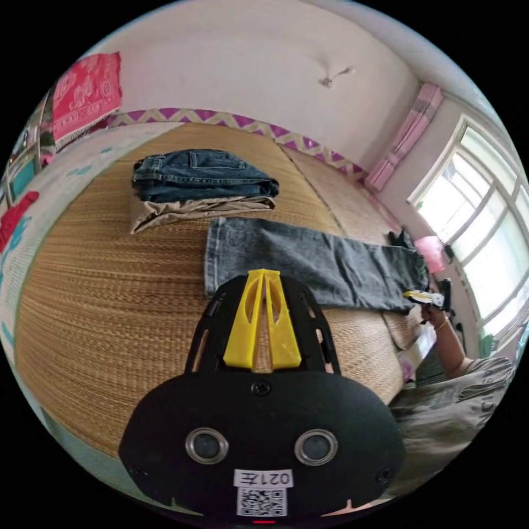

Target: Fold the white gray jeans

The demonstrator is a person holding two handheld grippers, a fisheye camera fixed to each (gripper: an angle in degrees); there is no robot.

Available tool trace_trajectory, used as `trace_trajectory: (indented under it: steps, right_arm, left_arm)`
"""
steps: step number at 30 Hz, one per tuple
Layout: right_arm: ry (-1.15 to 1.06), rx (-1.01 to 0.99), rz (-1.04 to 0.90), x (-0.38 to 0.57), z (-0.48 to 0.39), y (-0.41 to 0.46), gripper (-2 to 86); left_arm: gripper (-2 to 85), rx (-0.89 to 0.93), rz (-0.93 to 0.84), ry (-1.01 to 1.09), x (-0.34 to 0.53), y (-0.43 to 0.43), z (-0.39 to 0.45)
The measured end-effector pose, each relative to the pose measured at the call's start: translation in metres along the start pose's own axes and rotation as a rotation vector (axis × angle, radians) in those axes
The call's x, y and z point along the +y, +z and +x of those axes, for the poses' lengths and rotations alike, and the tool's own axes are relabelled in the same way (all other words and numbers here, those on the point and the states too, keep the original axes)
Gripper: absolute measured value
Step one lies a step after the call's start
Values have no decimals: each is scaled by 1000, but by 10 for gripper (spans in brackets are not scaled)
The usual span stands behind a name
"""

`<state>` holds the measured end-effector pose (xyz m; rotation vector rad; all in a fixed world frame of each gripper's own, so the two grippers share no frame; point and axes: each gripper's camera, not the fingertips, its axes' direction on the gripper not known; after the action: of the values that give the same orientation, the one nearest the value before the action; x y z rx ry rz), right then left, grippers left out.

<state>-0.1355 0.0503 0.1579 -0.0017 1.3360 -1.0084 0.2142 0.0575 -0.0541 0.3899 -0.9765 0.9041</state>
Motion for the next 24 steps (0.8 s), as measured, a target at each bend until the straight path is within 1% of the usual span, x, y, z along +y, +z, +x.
trace_trajectory:
  steps: [2, 4, 10, 12, 17, 20, 21, 24]
  right_arm:
    - [20, -44, -2, -2, 9, 0, 3]
    - [19, -51, -3, -4, 12, 0, 4]
    - [3, 28, 1, -7, 3, 0, 5]
    - [15, 25, 3, -8, 6, 0, 6]
    - [50, -2, 6, -8, 18, -2, 13]
    - [106, -18, 6, -7, 27, -5, 32]
    - [129, -44, 9, -5, 30, -10, 50]
    - [179, -57, 135, 11, 29, -45, 79]
  left_arm:
    - [36, 29, 9, -70, 13, -6, -8]
    - [79, 57, 5, -183, 28, -11, -23]
    - [105, 169, 64, -524, 51, -4, -78]
    - [115, 179, 59, -583, 51, 4, -89]
    - [132, 177, 32, -636, 41, 21, -100]
    - [128, 181, 55, -681, 36, 24, -108]
    - [126, 185, 66, -701, 35, 25, -113]
    - [115, 196, 103, -761, 34, 29, -123]
